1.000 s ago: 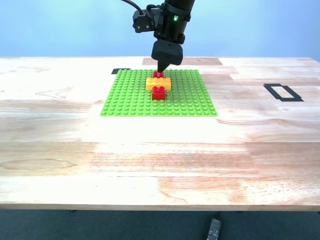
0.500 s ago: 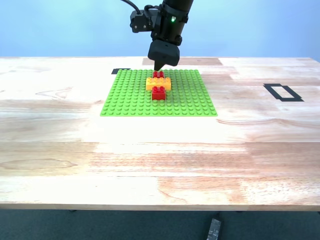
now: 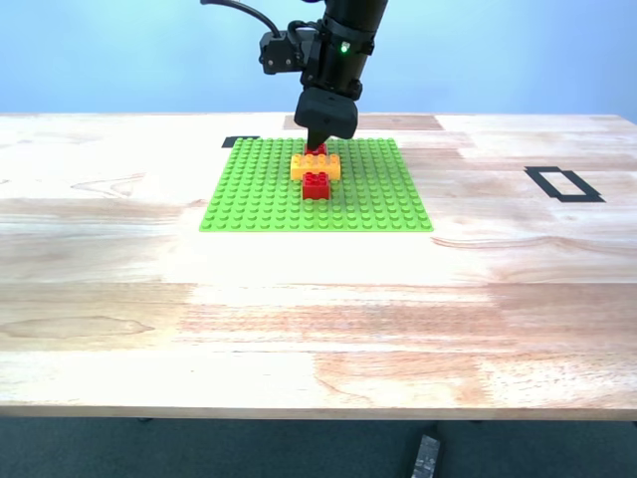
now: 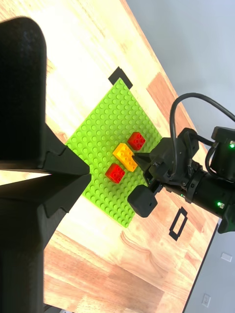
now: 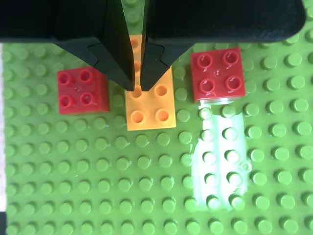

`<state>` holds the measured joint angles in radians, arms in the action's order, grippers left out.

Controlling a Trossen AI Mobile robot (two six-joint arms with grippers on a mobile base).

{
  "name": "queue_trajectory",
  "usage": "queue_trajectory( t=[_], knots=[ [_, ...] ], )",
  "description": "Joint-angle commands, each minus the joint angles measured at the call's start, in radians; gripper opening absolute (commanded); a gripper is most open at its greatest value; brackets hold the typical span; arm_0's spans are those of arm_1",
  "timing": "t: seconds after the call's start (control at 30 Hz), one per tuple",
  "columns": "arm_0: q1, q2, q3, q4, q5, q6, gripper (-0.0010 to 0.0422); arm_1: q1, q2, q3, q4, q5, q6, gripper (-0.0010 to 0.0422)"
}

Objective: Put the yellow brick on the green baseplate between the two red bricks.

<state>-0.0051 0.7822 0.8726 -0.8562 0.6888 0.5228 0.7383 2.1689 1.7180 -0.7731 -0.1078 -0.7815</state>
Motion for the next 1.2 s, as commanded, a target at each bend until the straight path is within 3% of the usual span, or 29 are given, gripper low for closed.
queue_trajectory(
  t=[0.03,0.8,1.2],
  knots=[
    [0.0,0.0,0.0,0.0,0.0,0.001,0.0,0.0,0.001,-0.023,0.017,-0.001,0.0,0.0017],
    [0.0,0.0,0.0,-0.009,0.0,0.001,0.0,0.001,0.082,-0.036,0.041,-0.016,-0.002,0.0006],
    [0.0,-0.003,0.0,-0.004,-0.001,0.0,0.0,-0.014,-0.058,-0.018,0.045,-0.014,0.002,0.0]
  ],
)
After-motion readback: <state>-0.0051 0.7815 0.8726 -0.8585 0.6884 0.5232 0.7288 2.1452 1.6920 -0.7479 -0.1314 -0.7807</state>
